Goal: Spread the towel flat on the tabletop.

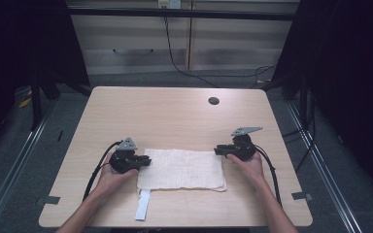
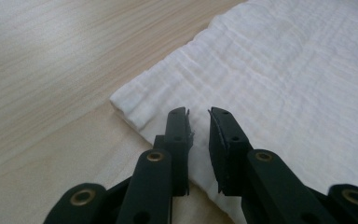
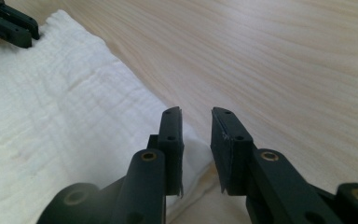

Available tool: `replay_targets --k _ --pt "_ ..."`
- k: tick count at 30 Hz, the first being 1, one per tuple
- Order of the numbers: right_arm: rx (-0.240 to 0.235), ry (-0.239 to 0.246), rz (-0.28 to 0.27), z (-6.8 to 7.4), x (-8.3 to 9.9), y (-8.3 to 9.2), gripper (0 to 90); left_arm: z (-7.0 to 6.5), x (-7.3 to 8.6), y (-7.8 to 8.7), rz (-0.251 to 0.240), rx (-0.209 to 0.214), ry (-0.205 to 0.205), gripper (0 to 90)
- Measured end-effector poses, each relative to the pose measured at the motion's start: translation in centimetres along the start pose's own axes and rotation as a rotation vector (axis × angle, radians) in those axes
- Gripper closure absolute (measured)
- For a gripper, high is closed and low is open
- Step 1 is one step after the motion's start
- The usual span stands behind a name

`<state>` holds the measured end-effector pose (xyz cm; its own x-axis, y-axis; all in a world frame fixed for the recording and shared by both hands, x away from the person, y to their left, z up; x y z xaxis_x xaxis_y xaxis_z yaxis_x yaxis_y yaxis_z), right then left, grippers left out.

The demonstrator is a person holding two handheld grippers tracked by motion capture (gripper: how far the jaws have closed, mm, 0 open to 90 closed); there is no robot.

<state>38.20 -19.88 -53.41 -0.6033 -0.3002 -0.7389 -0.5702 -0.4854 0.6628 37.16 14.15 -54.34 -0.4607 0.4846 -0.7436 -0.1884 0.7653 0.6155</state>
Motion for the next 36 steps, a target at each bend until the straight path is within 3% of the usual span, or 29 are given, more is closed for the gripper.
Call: replay_targets --k 6,13,19,24,26,28,33,36 --pt "0.011 0.0 0.017 -0.5 0.5 -0.4 70.6 -0.1 0.2 0.1 -0.012 -0.001 -0.004 77.6" --pt "0.007 0.015 0.038 -0.1 0.8 -1.2 68.9 -0.1 0.3 0.1 -0.014 0.0 -0.007 77.5" --pt "-0.006 0.044 0.065 0.3 1.1 -0.9 85.8 -0.3 0.7 0.6 0.002 0.008 -0.015 77.8" --pt "-0.021 0.045 0.072 1.0 1.1 -1.0 87.3 -1.2 1.5 1.5 0.023 0.035 -0.013 77.9" --pt "-0.029 0.051 0.068 1.2 1.1 -1.1 87.4 -1.3 1.4 2.0 0.016 0.027 -0.024 76.3" --pt "-0.032 0.057 0.067 1.4 1.0 -1.1 87.4 -0.8 0.7 2.7 -0.044 0.02 -0.003 75.8" --pt "-0.041 0.047 0.054 1.4 1.1 -1.3 87.4 1.6 -0.5 3.3 -0.081 -0.027 0.085 75.6" --pt "-0.044 0.047 0.055 1.5 1.0 -1.3 87.4 2.4 -1.0 2.9 -0.092 -0.03 0.089 73.7"
Point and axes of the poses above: each handheld gripper's, and its own axes: y roughly backward along the jaws, x roughly out of its underside, z roughly to its left, the point moved 6 cm from there along -y, roughly forward along the jaws, and after that the axes turned 10 degrees about x, right-handed, at the moved point
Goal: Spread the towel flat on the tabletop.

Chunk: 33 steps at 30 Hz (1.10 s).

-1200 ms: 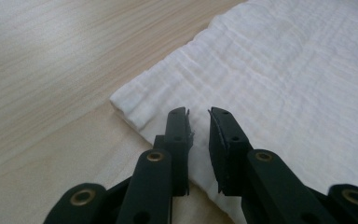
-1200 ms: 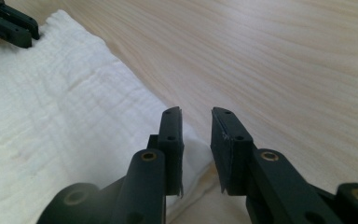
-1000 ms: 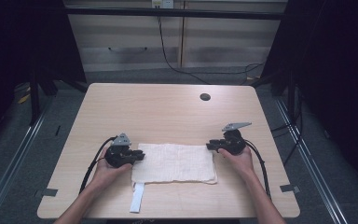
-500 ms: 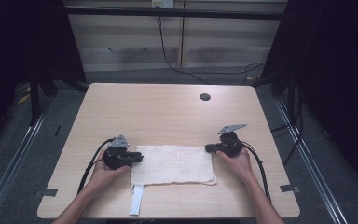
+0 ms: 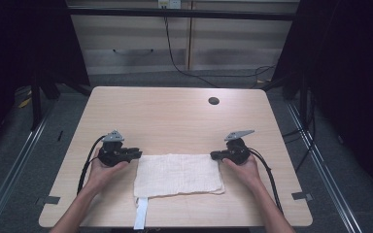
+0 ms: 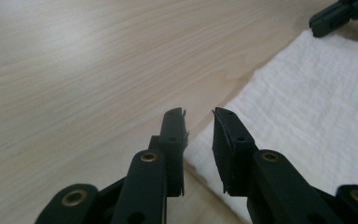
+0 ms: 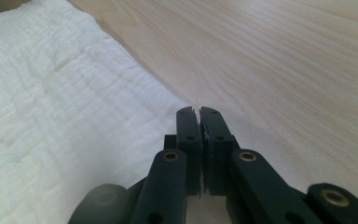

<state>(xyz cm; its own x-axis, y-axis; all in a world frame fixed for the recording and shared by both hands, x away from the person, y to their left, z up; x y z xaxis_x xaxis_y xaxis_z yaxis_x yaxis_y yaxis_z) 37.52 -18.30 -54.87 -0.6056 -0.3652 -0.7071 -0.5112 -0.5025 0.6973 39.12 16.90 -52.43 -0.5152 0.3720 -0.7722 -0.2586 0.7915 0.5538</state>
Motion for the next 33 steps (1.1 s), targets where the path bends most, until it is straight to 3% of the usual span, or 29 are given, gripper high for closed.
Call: replay_targets --k 3,5,7,9,26,29,33 --pt "-0.003 -0.004 0.0 0.0 0.0 0.0 87.4 0.3 0.2 -1.0 0.055 -0.006 -0.015 70.5" --pt "-0.009 -0.005 -0.003 0.0 0.0 0.0 87.3 0.4 0.2 -1.6 0.077 -0.041 -0.017 69.2" --pt "-0.009 -0.012 -0.003 0.0 0.1 0.0 87.3 0.1 0.3 -2.0 0.066 -0.007 -0.009 67.1" --pt "-0.008 -0.006 -0.003 0.0 0.1 0.0 87.3 -0.1 0.5 -2.2 0.093 -0.022 -0.031 66.1" --pt "-0.008 -0.01 -0.005 0.0 0.0 -0.1 87.2 0.3 1.4 -1.5 0.103 -0.055 -0.037 53.3" --pt "-0.017 -0.021 -0.008 -0.2 -0.1 -0.2 87.2 0.1 1.5 -1.5 0.108 -0.06 -0.055 54.3" --pt "-0.025 -0.033 -0.01 -0.3 0.0 -0.2 87.2 -0.5 1.6 -1.6 0.13 -0.03 -0.099 66.7"
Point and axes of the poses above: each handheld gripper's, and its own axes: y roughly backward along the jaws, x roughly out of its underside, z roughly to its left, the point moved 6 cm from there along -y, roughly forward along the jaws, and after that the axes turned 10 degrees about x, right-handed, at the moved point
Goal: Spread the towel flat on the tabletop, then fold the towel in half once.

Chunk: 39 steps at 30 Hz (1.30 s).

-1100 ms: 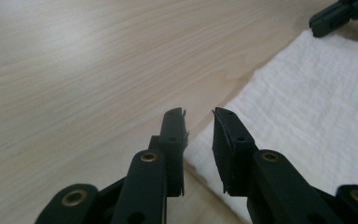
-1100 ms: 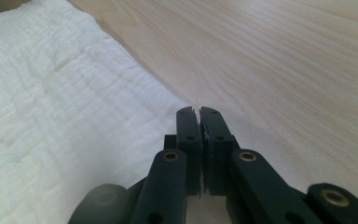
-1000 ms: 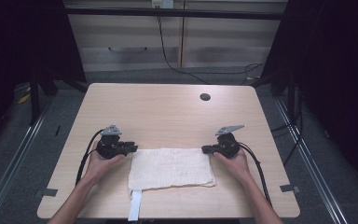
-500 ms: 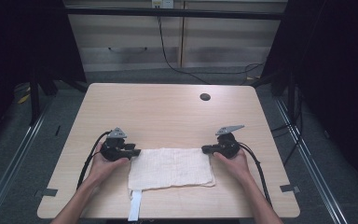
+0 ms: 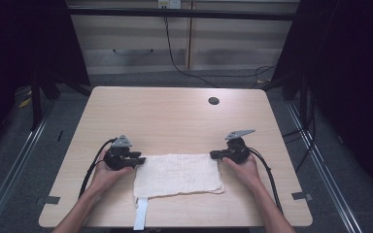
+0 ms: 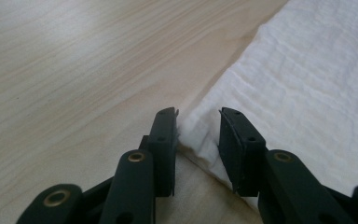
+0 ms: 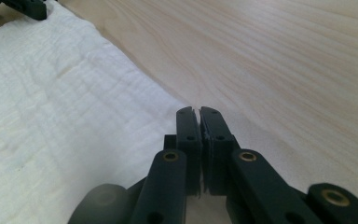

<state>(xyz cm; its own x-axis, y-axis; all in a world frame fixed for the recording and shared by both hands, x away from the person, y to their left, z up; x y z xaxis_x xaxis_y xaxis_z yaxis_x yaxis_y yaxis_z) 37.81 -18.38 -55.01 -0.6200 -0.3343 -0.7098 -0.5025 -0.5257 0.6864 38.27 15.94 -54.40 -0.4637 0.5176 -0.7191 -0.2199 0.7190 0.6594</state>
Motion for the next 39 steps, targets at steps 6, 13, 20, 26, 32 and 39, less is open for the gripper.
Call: replay_targets --k 6,13,20,26,32,39 --pt "0.011 0.0 0.01 0.1 0.0 0.2 87.4 -0.7 -0.1 -0.2 0.01 0.03 -0.017 82.4" --pt "0.014 -0.006 -0.035 0.2 -0.5 1.2 87.4 -0.3 -0.2 0.2 -0.016 0.039 0.022 84.3" --pt "0.021 0.011 -0.079 0.7 -1.1 2.1 87.3 -0.3 -0.7 1.0 -0.06 0.035 0.024 84.4" --pt "0.02 0.032 -0.109 1.1 -1.6 2.9 87.3 0.0 -0.9 1.4 -0.078 0.034 0.029 84.5" --pt "0.012 0.039 -0.129 1.5 -2.0 3.4 87.3 -0.2 -1.1 1.8 -0.094 0.038 0.031 84.5" --pt "0.002 0.055 -0.157 2.2 -2.5 4.4 87.3 -0.1 -1.2 1.9 -0.102 0.037 0.033 84.4"
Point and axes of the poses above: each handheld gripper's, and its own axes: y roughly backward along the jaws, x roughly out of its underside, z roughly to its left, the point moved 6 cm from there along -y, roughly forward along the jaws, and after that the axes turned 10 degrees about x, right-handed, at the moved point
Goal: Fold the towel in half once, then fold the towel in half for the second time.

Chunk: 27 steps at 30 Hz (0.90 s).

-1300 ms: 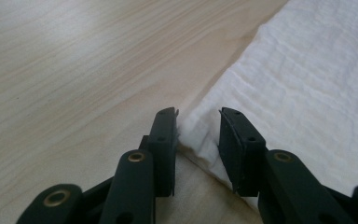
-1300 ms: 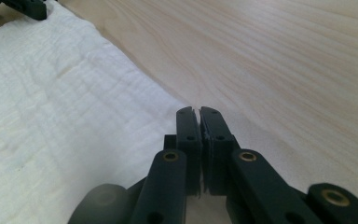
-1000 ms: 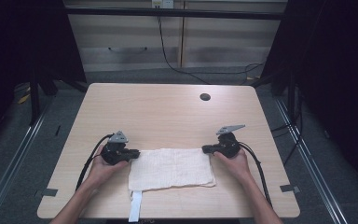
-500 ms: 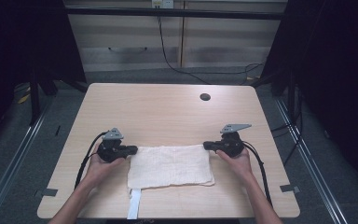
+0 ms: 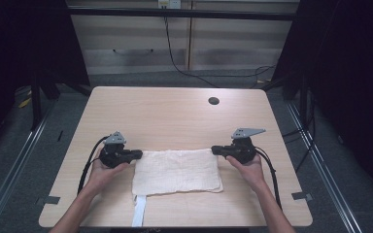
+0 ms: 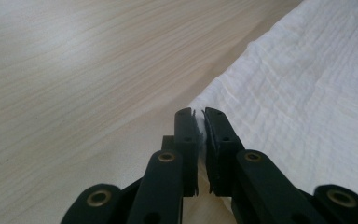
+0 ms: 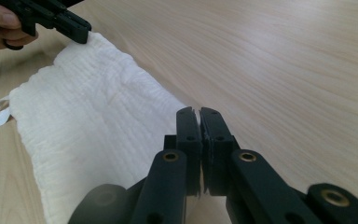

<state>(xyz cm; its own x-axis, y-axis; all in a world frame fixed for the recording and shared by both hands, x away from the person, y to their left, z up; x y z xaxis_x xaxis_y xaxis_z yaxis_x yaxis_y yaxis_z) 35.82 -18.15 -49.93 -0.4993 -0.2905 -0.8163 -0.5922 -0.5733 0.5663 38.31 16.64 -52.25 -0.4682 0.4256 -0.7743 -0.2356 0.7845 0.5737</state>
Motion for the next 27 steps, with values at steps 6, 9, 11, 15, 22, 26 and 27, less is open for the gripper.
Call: replay_targets --k 6,9,11,15,22,26,27 --pt "-0.007 0.016 -0.003 0.4 -0.2 0.2 87.3 0.1 0.0 0.0 -0.002 -0.002 0.002 84.4" --pt "-0.014 0.035 -0.003 1.0 -0.4 0.4 87.3 0.2 0.0 0.1 -0.009 -0.004 0.007 84.5" --pt "-0.021 0.048 -0.003 1.4 -0.4 0.6 87.3 0.2 -0.1 0.1 -0.016 -0.005 0.013 84.5" --pt "-0.04 0.073 -0.007 2.4 -0.6 1.1 87.3 0.3 -0.1 0.1 -0.024 -0.008 0.021 84.7" --pt "-0.071 0.104 -0.009 4.0 -0.3 1.5 87.3 0.3 -0.2 0.2 -0.035 -0.018 0.031 84.7" --pt "-0.089 0.116 -0.001 4.8 0.1 1.7 87.3 0.4 -0.3 0.2 -0.037 -0.036 0.034 84.8" --pt "-0.099 0.123 0.004 5.2 0.2 1.6 87.3 0.4 -0.3 0.2 -0.038 -0.037 0.037 84.9"
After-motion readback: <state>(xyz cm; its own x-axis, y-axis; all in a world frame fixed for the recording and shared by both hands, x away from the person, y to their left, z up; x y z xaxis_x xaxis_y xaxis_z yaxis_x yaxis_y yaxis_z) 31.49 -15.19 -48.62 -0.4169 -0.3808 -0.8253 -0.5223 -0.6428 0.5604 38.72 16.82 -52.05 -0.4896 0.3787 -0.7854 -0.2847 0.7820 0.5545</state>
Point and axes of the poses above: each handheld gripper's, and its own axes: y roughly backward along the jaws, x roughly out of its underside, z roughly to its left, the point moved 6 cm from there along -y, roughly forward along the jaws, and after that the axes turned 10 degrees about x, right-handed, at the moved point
